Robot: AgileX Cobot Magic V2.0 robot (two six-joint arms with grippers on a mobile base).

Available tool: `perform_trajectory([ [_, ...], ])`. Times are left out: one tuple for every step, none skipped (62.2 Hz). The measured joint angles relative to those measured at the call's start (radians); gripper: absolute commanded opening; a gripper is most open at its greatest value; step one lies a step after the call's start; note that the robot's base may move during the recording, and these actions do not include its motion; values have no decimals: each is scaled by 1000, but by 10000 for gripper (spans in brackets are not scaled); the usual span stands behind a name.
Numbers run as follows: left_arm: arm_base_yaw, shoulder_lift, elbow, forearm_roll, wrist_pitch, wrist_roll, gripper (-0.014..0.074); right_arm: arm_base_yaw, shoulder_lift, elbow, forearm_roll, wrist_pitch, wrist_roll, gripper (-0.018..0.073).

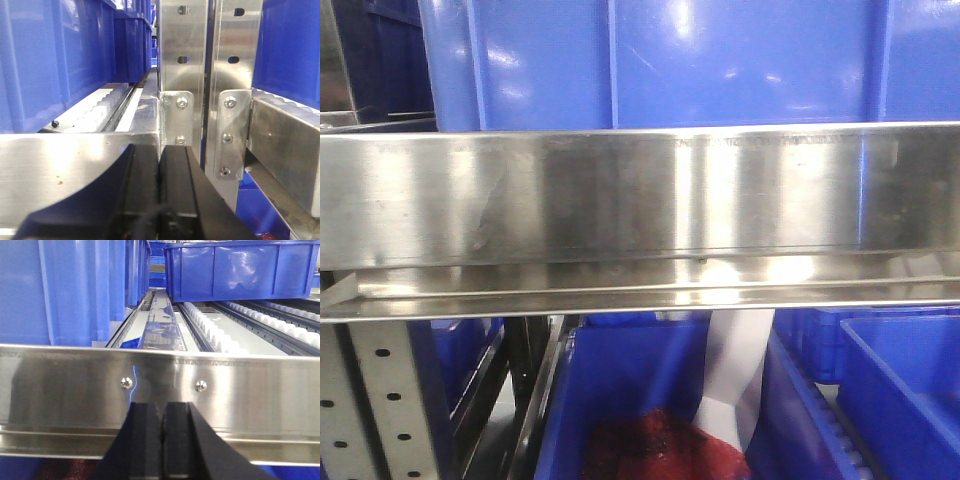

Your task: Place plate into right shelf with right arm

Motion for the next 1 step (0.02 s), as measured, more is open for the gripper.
perform_trajectory([
  [0, 0, 0, 0, 0, 0, -47, 0, 0, 0, 0, 0, 0, 55],
])
